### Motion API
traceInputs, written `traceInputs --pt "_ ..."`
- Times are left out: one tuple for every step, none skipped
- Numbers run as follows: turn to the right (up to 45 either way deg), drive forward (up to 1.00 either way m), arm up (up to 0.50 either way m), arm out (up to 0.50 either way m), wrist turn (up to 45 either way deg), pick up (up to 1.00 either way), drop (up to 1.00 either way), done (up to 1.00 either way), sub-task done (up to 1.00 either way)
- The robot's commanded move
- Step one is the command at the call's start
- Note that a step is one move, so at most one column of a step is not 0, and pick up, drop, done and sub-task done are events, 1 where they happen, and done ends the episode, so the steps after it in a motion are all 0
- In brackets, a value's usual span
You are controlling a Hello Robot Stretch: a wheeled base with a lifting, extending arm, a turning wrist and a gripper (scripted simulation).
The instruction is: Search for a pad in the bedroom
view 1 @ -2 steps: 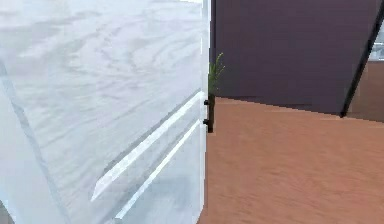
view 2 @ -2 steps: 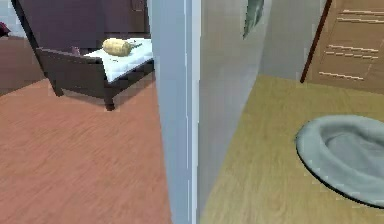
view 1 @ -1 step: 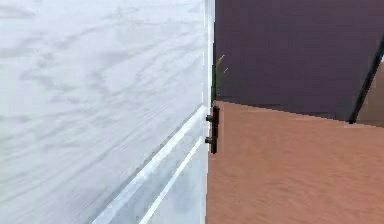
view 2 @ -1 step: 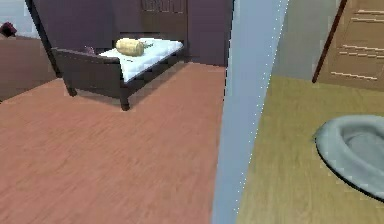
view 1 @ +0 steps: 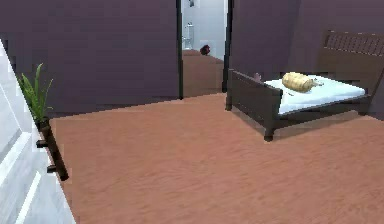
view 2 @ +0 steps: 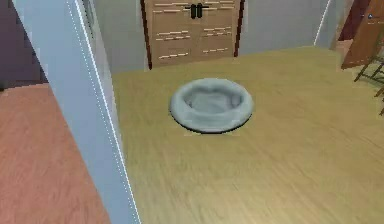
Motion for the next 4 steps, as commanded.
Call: traceInputs --pt "0.0 1.0 0.0 0.0 0.0 0.0 0.0 0.0 0.0" --pt "3.0 0.0 0.0 0.0 0.0 0.0 0.0 0.0 0.0" --pt "0.0 1.0 0.0 0.0 0.0 0.0 0.0 0.0 0.0" --pt "0.0 1.0 0.0 0.0 0.0 0.0 0.0 0.0 0.0"
